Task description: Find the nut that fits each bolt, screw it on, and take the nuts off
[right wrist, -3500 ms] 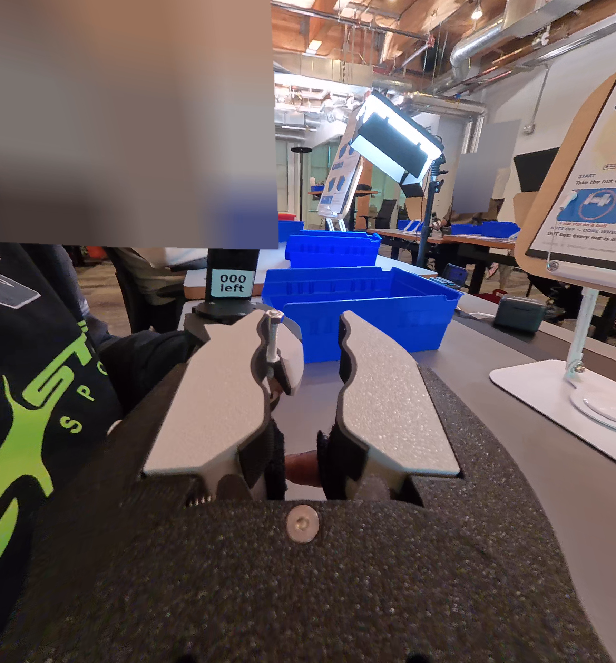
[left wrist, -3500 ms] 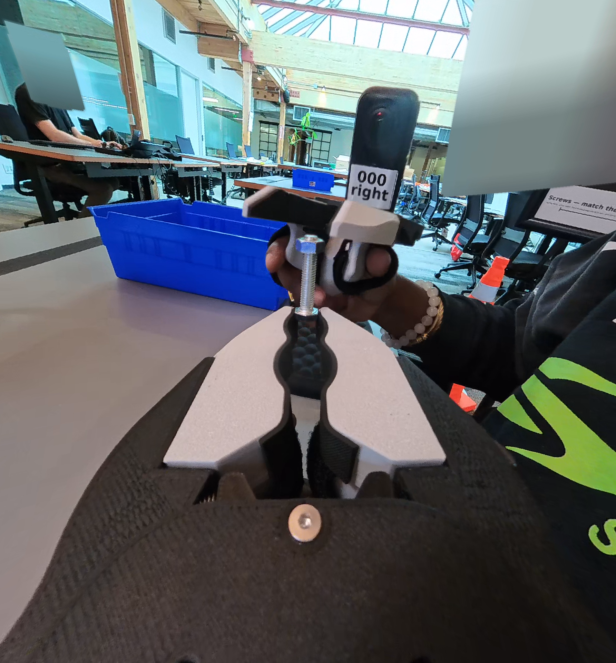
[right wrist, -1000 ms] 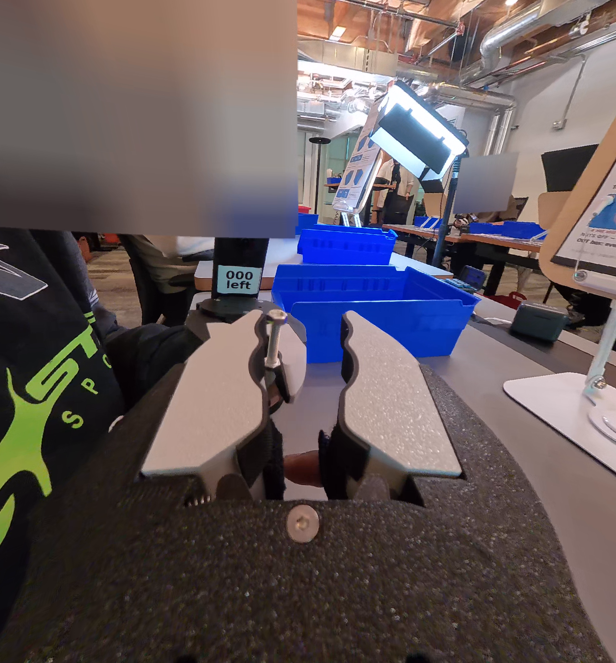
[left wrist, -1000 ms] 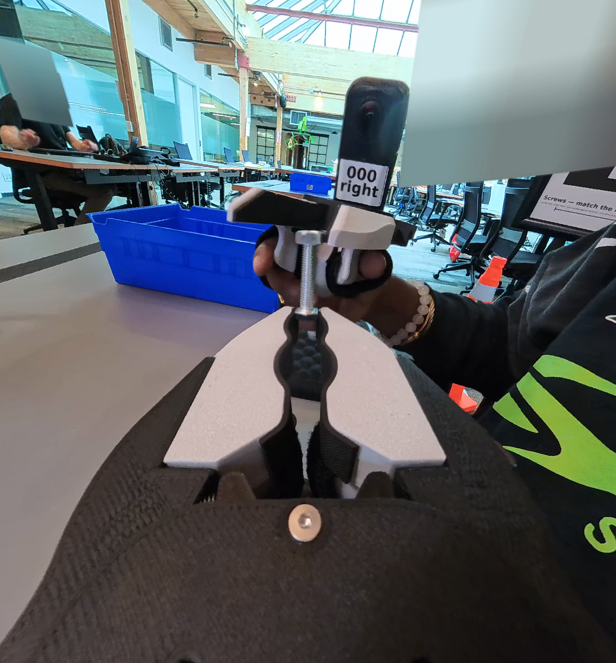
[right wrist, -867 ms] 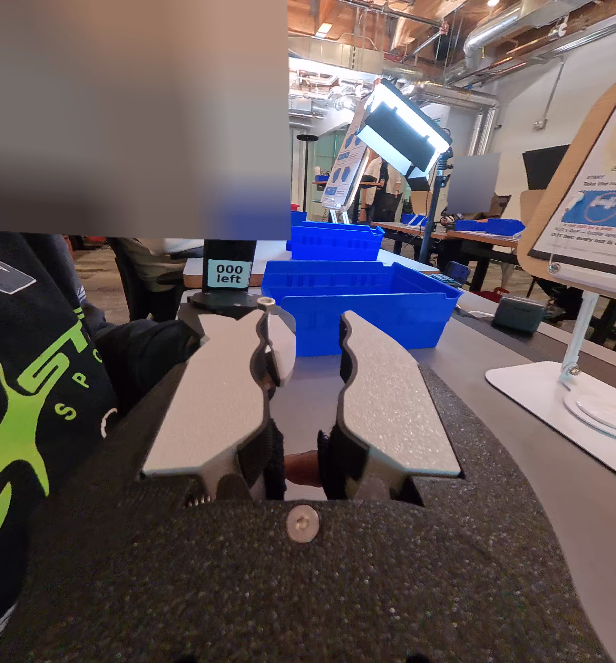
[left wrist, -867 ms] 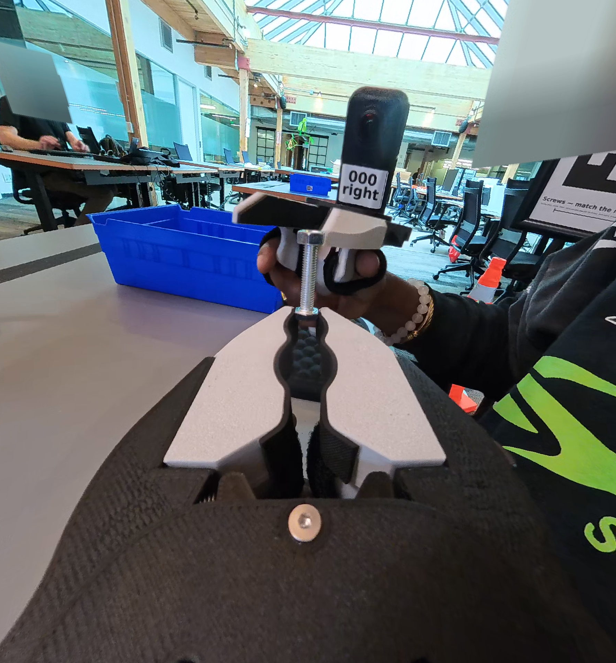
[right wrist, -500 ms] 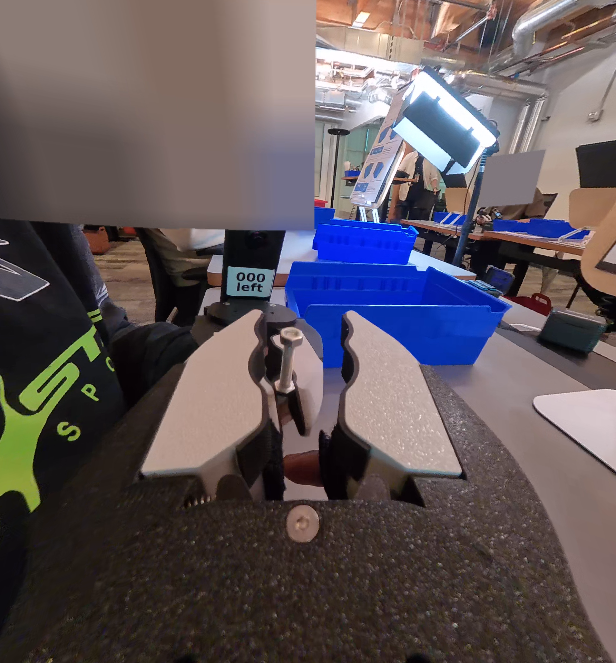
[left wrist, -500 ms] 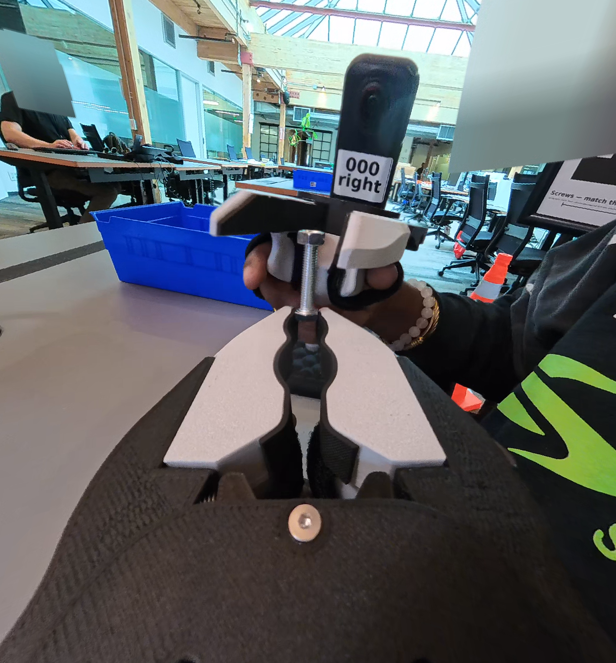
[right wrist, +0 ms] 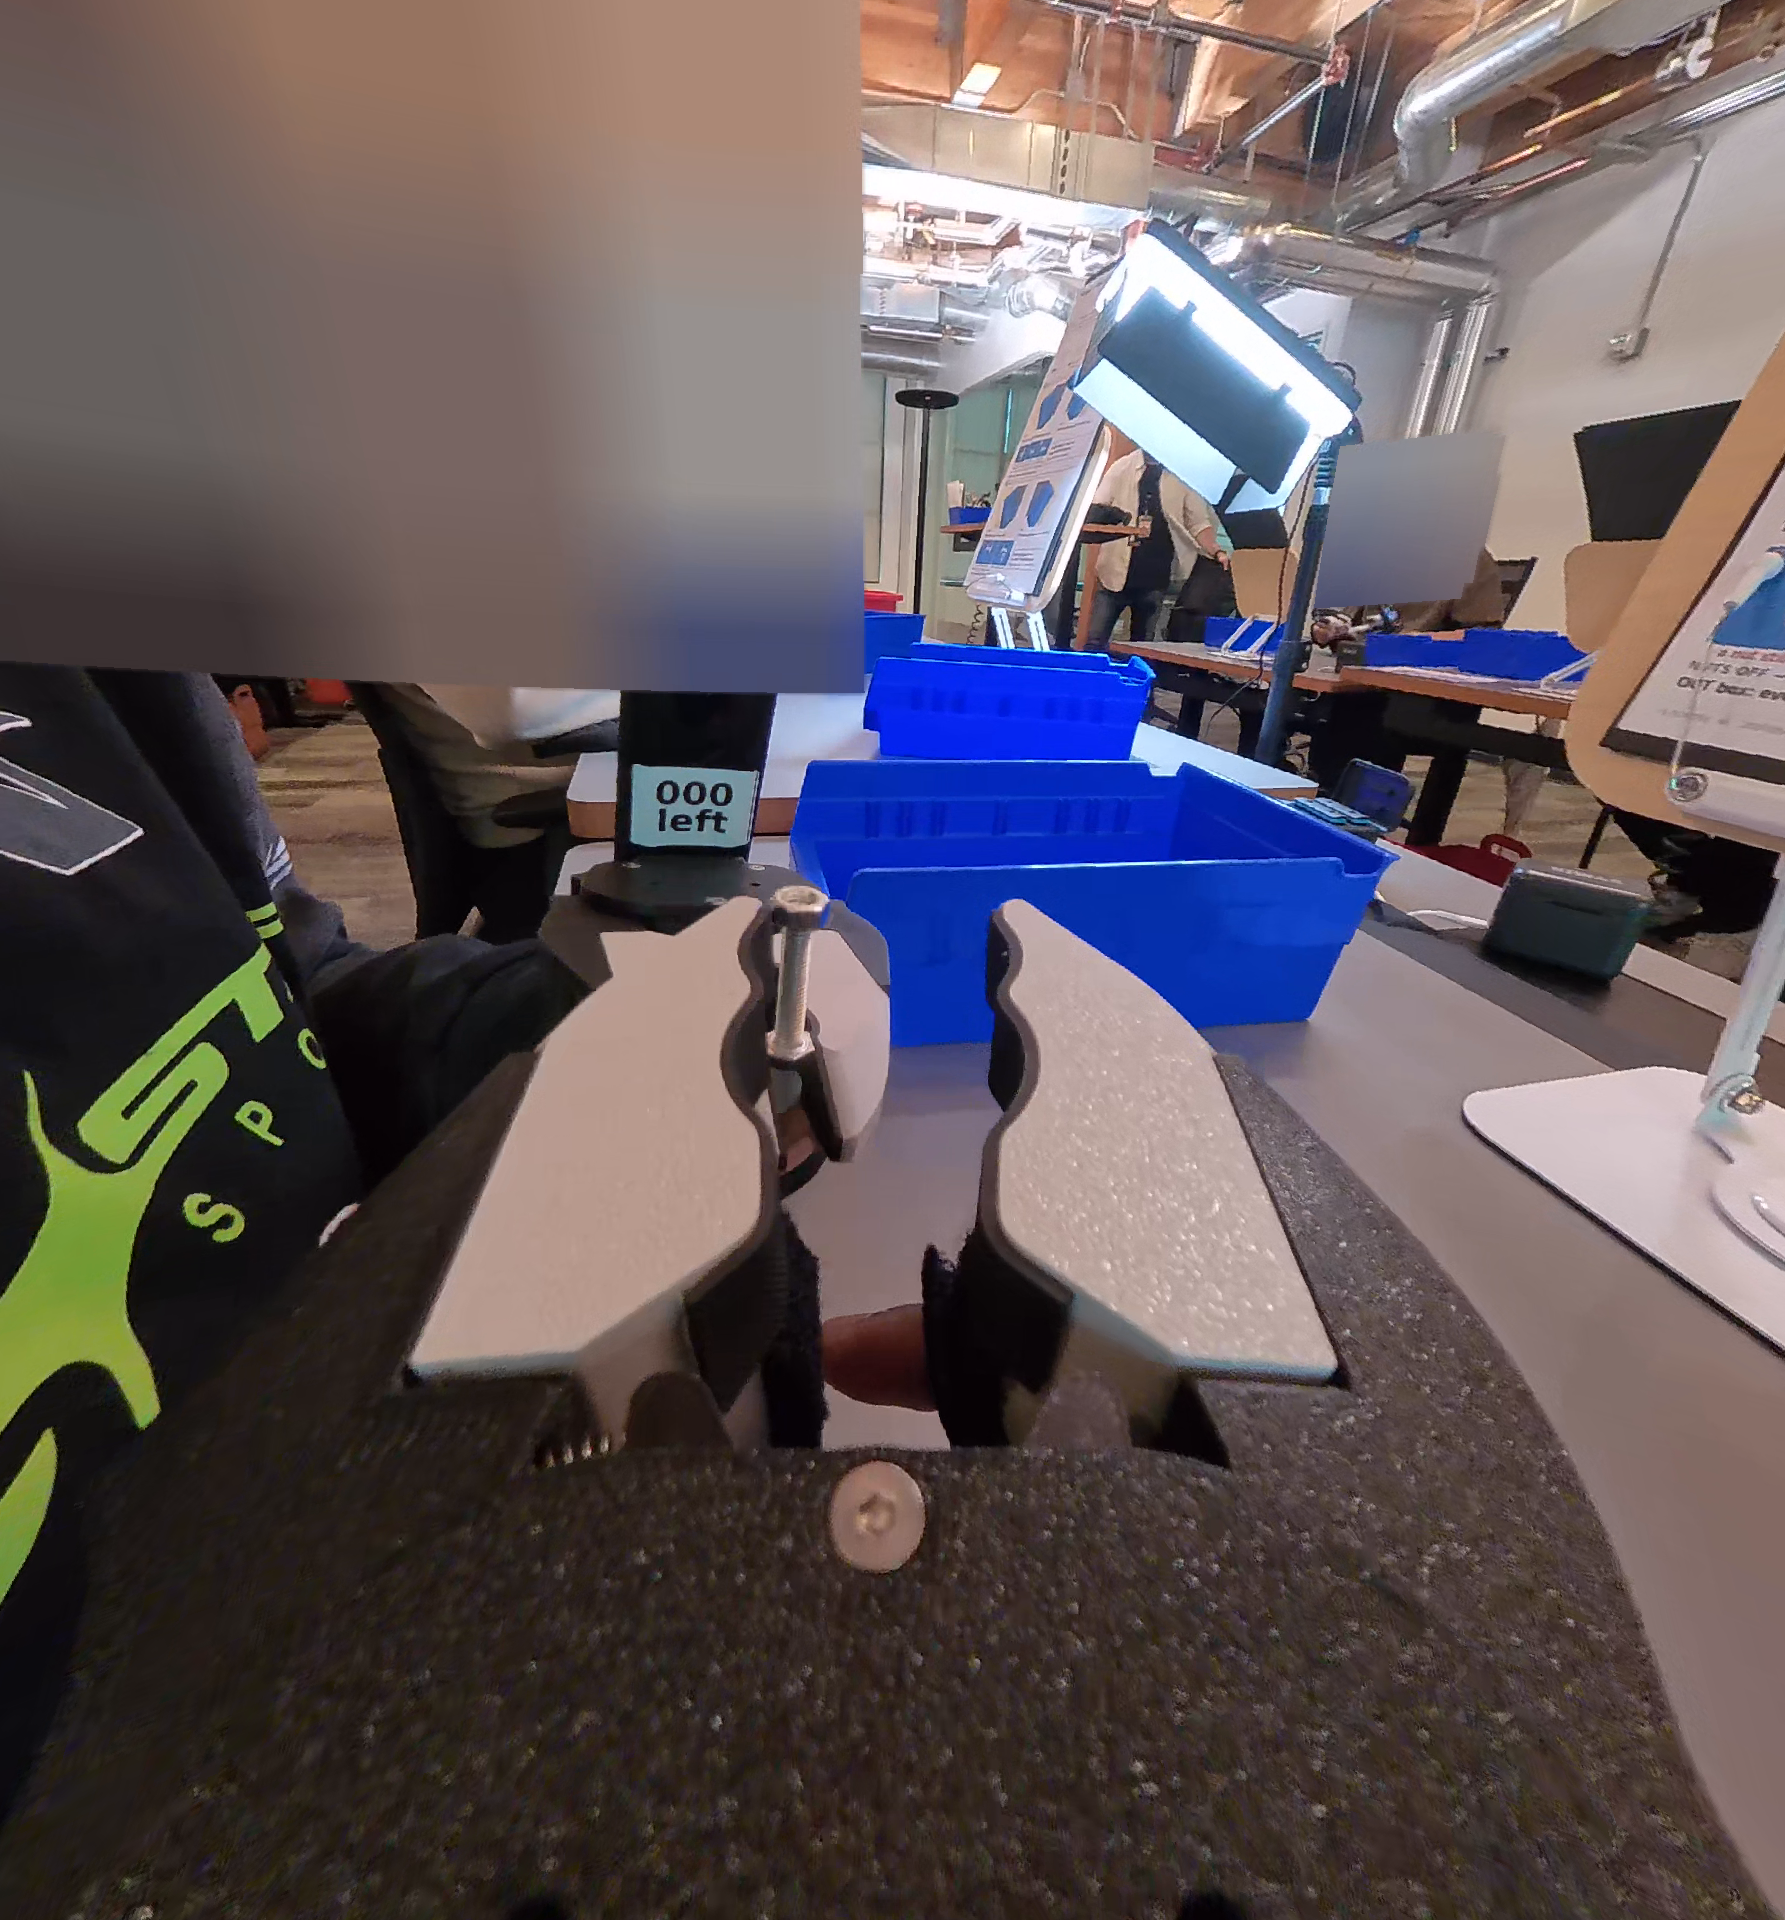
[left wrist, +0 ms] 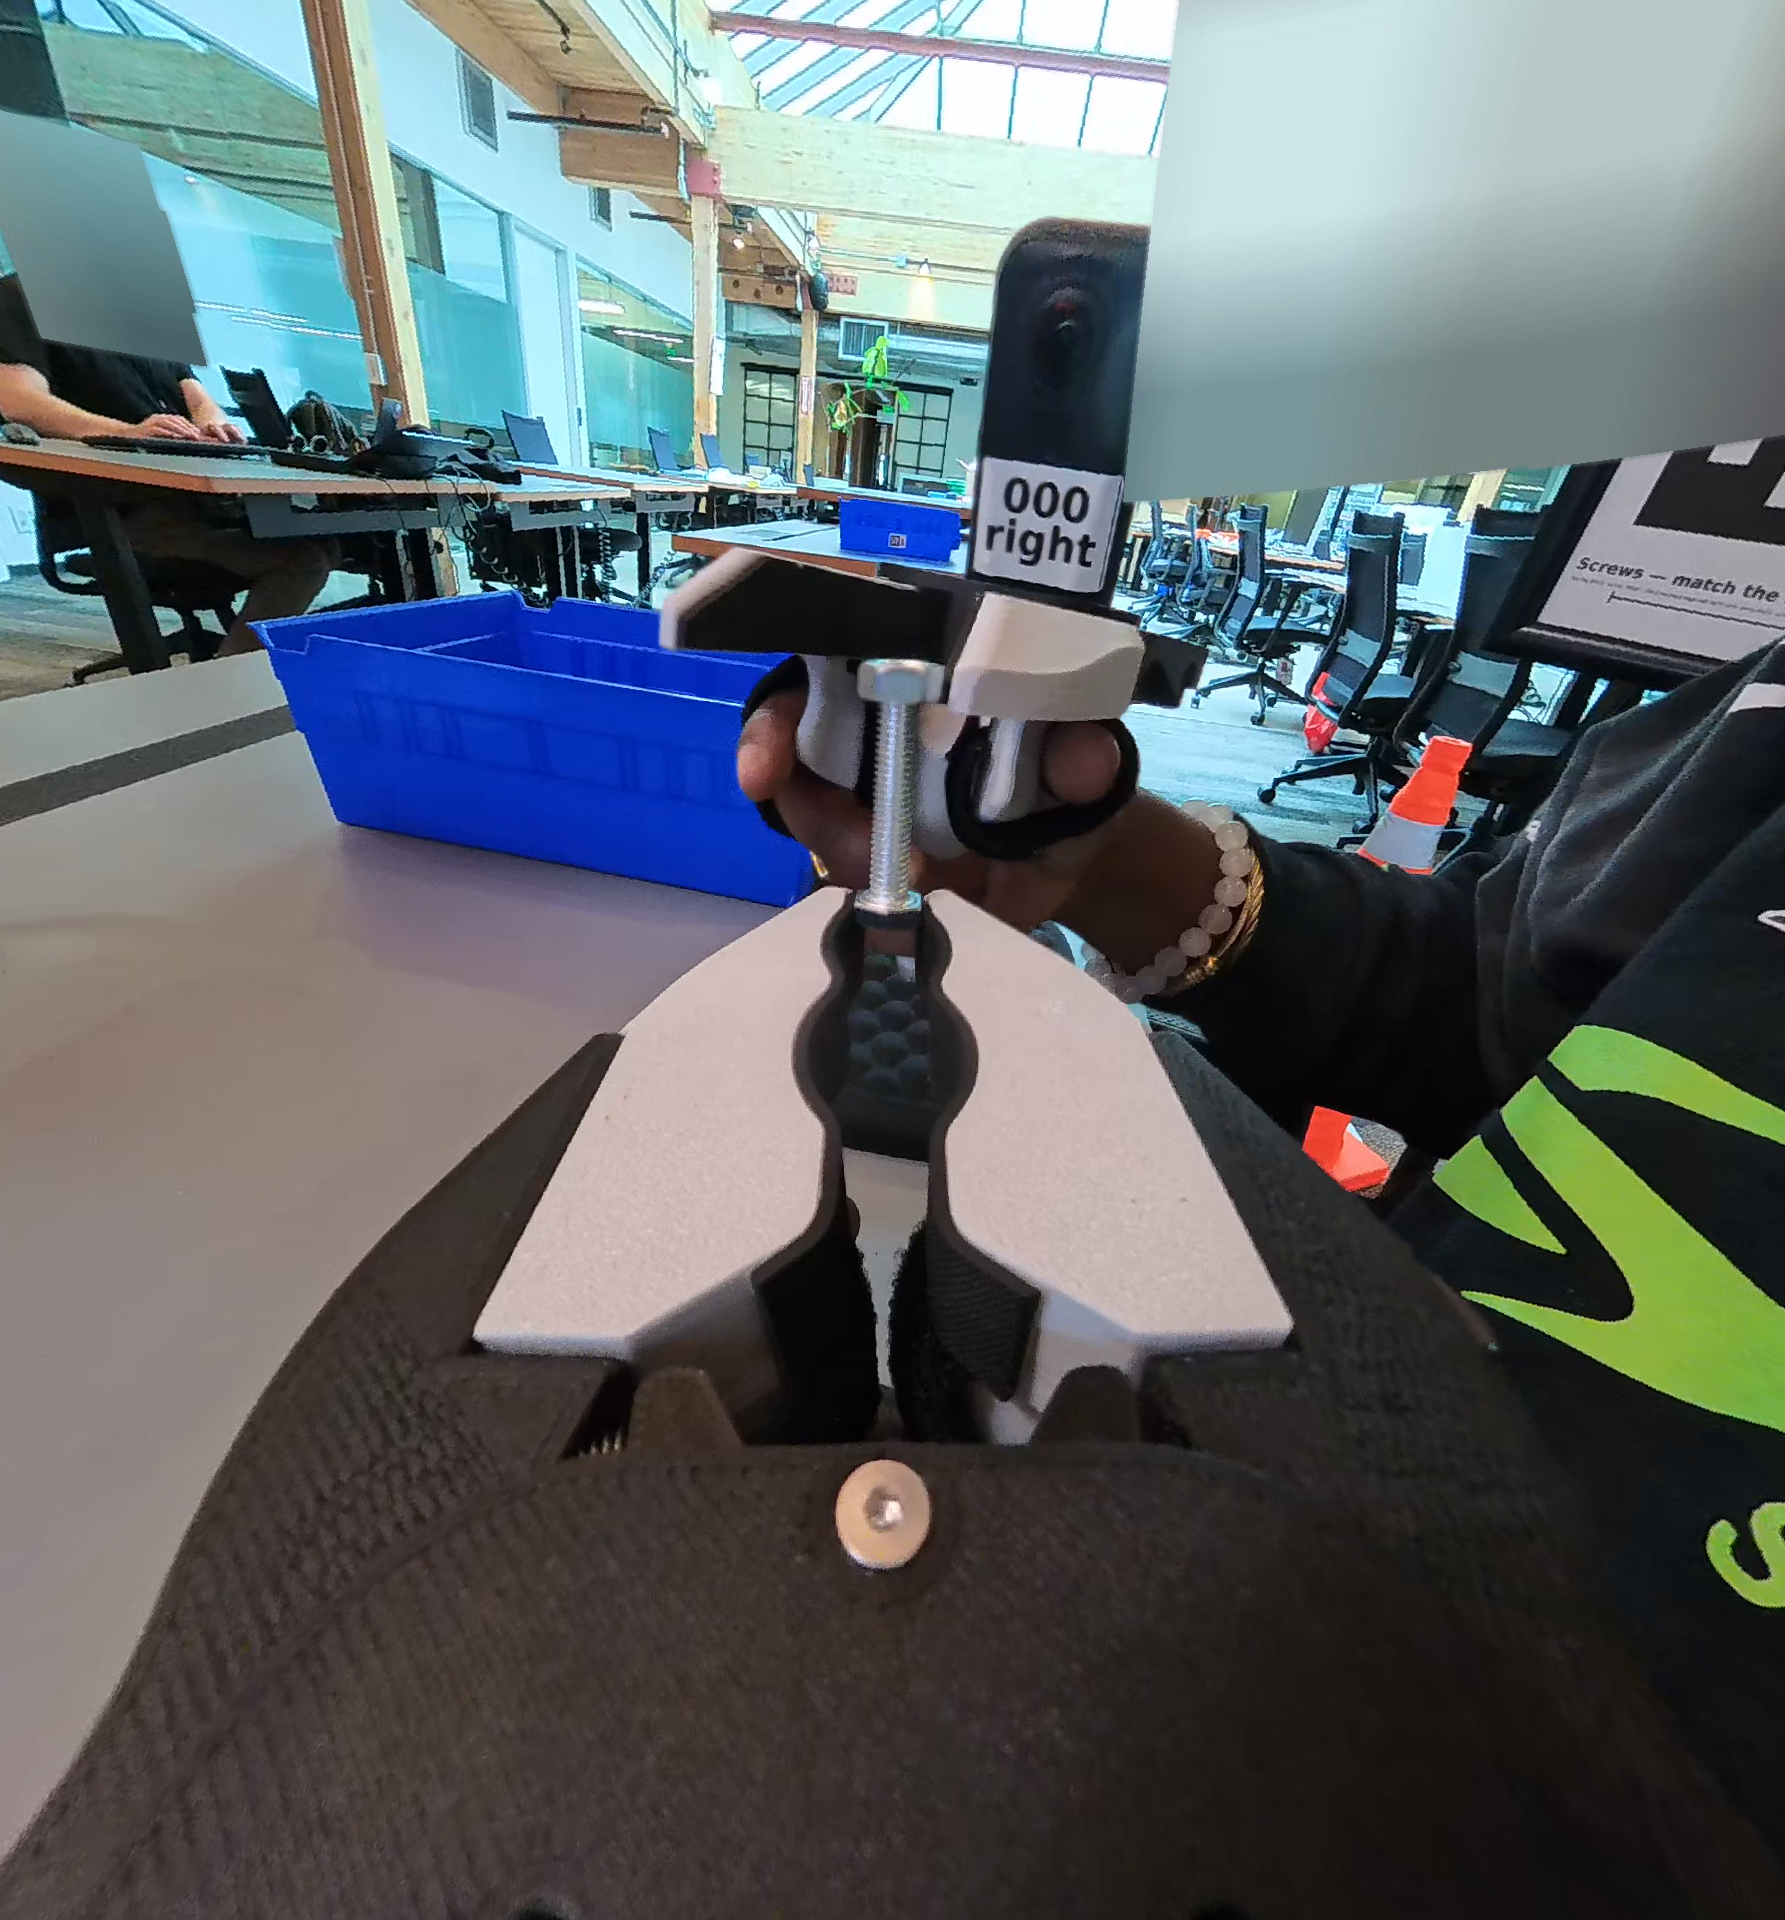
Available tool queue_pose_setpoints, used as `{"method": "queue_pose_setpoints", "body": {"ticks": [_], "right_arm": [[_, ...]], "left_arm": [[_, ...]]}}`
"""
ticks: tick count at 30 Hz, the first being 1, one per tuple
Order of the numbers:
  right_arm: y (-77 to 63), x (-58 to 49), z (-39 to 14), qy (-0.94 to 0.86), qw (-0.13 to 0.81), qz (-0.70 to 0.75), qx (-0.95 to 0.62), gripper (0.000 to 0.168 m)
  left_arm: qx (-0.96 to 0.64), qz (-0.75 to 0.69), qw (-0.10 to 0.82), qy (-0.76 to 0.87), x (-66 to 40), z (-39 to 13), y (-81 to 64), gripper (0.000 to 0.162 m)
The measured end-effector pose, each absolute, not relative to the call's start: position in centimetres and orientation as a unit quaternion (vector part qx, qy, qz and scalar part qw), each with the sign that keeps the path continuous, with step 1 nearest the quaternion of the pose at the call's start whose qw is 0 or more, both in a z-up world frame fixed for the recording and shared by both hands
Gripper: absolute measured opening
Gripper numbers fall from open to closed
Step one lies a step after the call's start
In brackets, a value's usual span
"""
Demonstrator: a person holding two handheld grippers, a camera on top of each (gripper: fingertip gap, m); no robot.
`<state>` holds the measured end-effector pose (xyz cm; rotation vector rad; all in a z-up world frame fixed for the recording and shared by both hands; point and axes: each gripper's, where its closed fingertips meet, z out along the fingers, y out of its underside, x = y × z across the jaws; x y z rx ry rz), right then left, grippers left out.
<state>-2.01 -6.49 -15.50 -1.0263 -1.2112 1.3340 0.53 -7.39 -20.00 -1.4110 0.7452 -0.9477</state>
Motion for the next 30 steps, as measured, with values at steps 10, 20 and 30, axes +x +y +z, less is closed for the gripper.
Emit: {"method": "queue_pose_setpoints", "body": {"ticks": [10,20,30], "right_arm": [[-7.4,-1.1,-16.2,-0.551,0.412,0.549,-0.474,0.033],[-7.3,-1.0,-18.8,-0.647,0.322,0.441,-0.532,0.018],[-9.2,0.0,-18.2,-0.722,0.343,0.429,-0.420,0.011]], "left_arm": [[-0.629,-0.361,0.602,0.334,0.5,-21.0,-6.8,0.009],[-0.663,-0.241,0.602,0.373,0.4,-23.2,-5.7,0.010],[-0.636,-0.372,0.550,0.393,1.8,-22.5,-8.2,0.009]]}}
